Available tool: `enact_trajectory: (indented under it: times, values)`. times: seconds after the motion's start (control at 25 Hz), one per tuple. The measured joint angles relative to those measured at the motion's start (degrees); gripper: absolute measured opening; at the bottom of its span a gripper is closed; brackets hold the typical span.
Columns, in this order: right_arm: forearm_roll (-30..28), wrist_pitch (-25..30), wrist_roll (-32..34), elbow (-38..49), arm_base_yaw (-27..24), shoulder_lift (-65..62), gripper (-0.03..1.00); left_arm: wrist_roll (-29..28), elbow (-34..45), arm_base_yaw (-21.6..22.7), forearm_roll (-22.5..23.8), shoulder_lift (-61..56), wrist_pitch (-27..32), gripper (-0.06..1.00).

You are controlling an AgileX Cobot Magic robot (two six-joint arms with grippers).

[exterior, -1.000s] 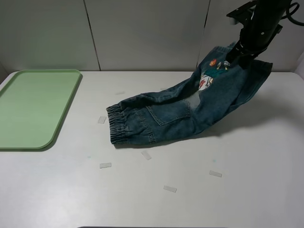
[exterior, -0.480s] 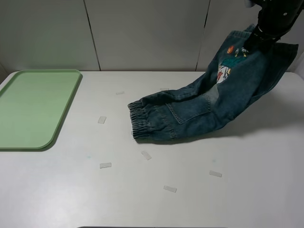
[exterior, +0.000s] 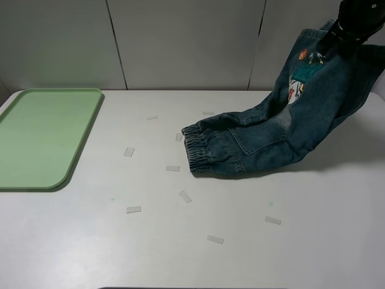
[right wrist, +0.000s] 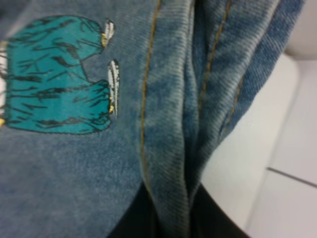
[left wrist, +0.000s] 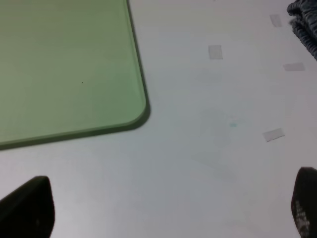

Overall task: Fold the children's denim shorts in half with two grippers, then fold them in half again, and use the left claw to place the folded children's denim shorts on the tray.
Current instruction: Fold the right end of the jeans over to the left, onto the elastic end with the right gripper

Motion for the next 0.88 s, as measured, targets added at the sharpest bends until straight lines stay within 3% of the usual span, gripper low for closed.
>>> enact_trajectory:
  times: [0.16,0.4,0.88]
  values:
    - [3.50,3.26,0.42,0.00,0.20,0.00,0.03,0.00,0.00,0.00,0.00,0.00,0.00,0.95]
    - [5.03,3.55,1.32,0.00,2.85,-0.04,0.03,0.00,0.00,0.00,0.00,0.00,0.00,0.95]
    - [6.52,3.96,6.34,0.12,13.25,-0.04,0.03,0.00,0.00,0.00,0.00,0.00,0.00,0.95]
